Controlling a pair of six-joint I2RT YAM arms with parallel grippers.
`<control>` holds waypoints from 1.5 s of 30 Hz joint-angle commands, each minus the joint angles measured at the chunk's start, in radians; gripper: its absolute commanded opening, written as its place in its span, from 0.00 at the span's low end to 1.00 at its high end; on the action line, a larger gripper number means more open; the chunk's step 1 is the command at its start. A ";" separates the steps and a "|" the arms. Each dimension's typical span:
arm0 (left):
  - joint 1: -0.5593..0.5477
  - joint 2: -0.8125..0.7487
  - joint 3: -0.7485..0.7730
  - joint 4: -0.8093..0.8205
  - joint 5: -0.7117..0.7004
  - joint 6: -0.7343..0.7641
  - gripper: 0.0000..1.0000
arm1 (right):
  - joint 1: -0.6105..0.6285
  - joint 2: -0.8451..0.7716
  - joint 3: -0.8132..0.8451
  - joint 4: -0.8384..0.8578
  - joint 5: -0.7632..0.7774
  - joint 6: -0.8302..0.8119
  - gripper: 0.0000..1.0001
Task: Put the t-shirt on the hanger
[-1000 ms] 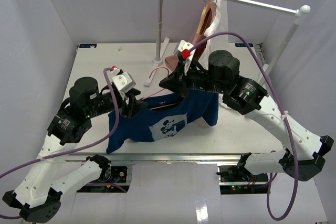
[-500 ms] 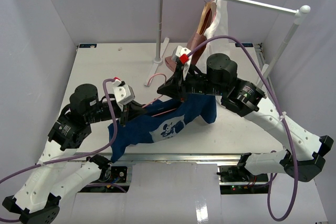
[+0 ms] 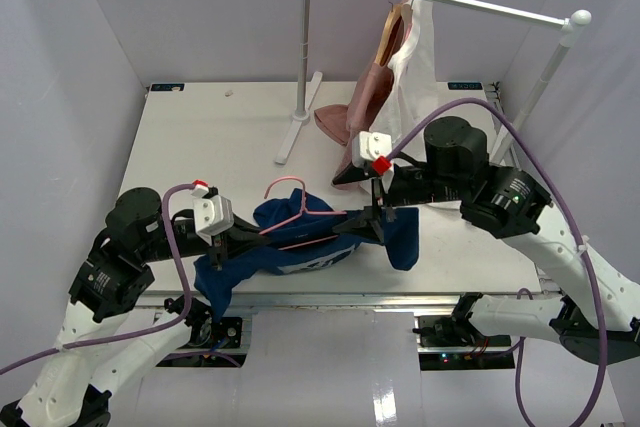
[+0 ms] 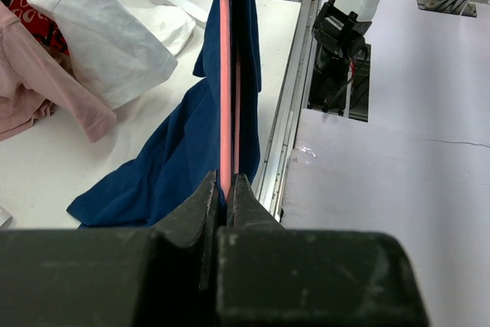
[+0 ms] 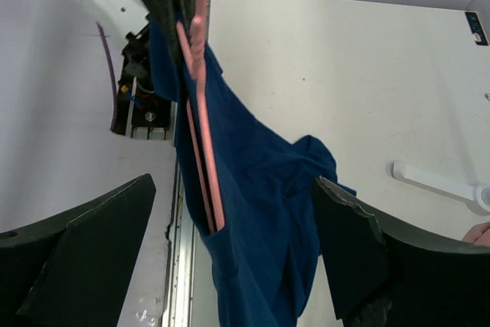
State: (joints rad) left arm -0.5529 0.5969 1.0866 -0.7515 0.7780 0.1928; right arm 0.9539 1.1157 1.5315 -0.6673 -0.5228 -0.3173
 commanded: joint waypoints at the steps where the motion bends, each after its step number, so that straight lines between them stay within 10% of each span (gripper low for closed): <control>1: -0.001 0.001 0.003 0.016 0.047 0.017 0.00 | -0.006 0.005 0.043 -0.135 -0.083 -0.087 0.86; 12: -0.002 0.009 -0.015 0.040 0.086 0.028 0.00 | -0.005 0.070 0.003 -0.148 -0.031 -0.070 0.69; 18: -0.002 0.036 -0.016 0.055 0.091 0.024 0.00 | -0.006 0.037 -0.064 -0.109 0.003 -0.014 0.08; 22: -0.002 0.061 0.000 0.072 0.057 0.000 0.00 | -0.006 -0.037 -0.155 -0.073 0.080 0.043 0.08; 29: -0.001 0.111 -0.008 0.131 -0.012 -0.070 0.90 | -0.006 -0.171 -0.305 -0.066 0.302 0.247 0.08; 45: -0.001 0.161 -0.096 0.333 -0.247 -0.182 0.97 | -0.006 -0.361 -0.336 -0.577 0.884 0.772 0.08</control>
State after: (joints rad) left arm -0.5529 0.7344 1.0071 -0.4787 0.5540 0.0284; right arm 0.9508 0.7757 1.1148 -1.0477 0.1745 0.2692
